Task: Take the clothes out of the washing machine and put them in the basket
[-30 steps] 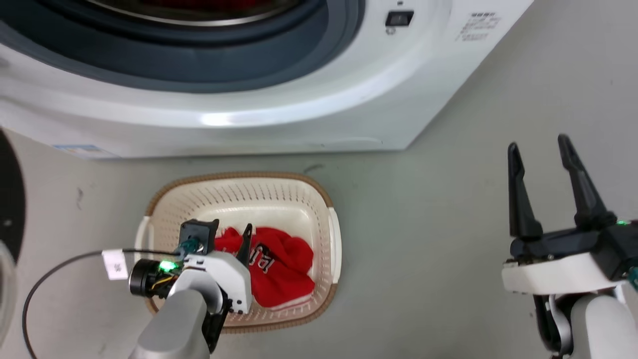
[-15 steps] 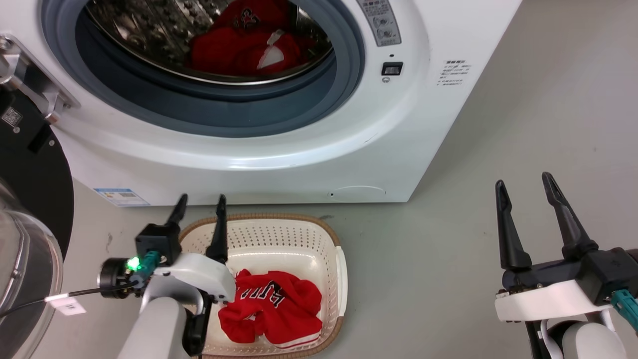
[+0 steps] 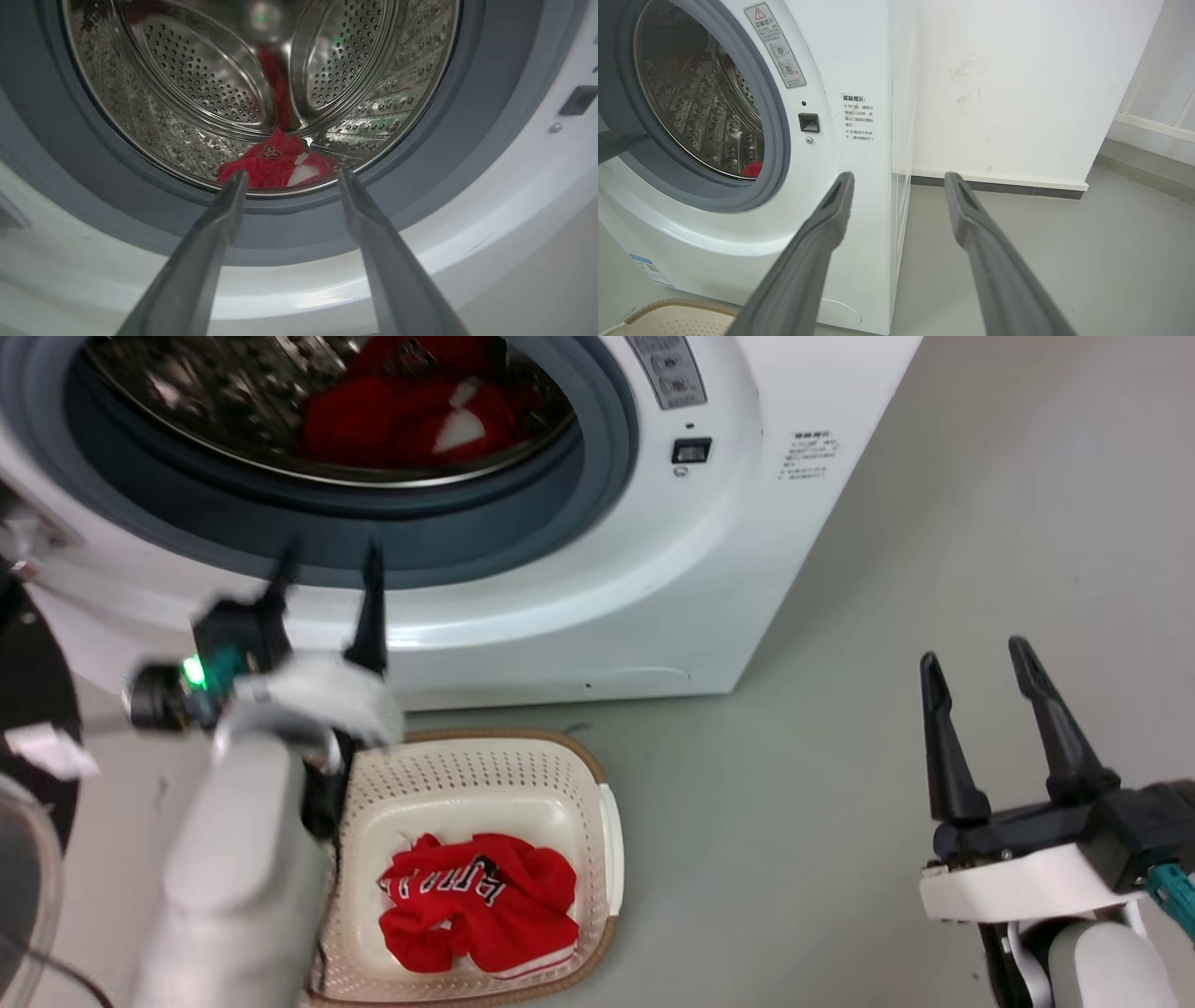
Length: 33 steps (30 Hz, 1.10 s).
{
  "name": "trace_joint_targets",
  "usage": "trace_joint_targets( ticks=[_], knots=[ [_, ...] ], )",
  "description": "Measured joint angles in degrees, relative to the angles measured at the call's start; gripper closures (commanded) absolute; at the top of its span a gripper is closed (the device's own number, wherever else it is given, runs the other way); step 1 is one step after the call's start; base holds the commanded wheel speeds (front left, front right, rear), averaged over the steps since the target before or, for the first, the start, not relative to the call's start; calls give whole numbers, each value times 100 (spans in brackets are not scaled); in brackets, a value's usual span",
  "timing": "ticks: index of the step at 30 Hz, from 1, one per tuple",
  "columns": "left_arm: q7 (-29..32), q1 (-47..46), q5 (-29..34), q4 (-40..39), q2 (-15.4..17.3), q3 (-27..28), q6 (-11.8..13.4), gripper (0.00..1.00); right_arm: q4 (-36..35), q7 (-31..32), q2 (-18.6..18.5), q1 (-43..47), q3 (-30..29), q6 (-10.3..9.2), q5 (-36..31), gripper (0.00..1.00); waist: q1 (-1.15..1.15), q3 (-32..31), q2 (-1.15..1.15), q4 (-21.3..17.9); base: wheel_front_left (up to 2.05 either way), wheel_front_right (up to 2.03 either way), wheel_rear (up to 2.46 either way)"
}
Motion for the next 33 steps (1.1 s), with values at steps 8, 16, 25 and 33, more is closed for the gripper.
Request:
trace_joint_targets(
  ticks=[8,16,25,33],
  knots=[
    [334,-1992,119,1255,372,-200,-248,0,-76,0,-2,-362,36,0,101,0,1,600,0,-259,0,0,0],
    [1222,-3801,121,2438,678,-447,-402,0,-165,0,-2,-703,105,0,335,0,2,1339,0,-557,0,0,0],
    [2354,-5378,-71,3274,855,-739,-463,0,-266,0,-4,-1014,119,0,582,0,2,2170,0,-875,0,0,0],
    [3538,-6135,-635,3546,829,-1169,-464,0,-325,0,-3,-1141,129,0,722,0,2,2714,0,-1088,0,0,0]
  ],
)
